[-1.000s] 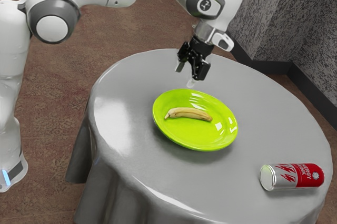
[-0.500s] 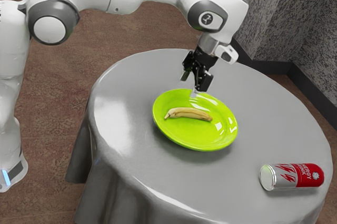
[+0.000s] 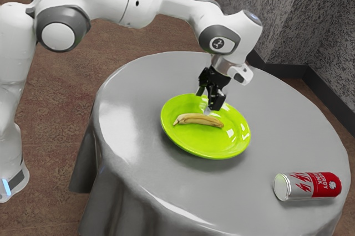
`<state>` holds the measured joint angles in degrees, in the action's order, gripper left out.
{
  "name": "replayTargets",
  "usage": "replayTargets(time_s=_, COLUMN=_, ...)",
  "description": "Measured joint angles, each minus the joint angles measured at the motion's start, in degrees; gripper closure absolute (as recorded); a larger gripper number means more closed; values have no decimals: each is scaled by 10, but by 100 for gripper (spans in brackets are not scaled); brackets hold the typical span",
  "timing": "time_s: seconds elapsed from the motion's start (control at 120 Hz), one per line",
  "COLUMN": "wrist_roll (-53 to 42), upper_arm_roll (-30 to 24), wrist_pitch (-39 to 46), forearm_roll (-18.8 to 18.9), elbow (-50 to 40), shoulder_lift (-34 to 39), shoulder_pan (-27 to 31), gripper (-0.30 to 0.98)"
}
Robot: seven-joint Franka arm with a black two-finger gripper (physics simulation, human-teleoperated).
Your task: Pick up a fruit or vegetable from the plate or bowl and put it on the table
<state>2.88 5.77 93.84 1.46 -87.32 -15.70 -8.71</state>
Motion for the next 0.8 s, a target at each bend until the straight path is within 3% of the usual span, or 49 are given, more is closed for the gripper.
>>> replayTargets(time_s=0.8, wrist_roll=-8, upper_arm_roll=0, wrist_pitch=22, forearm_roll=-25, elbow=-37, shoulder_lift=1, shoulder_pan=0, gripper=0)
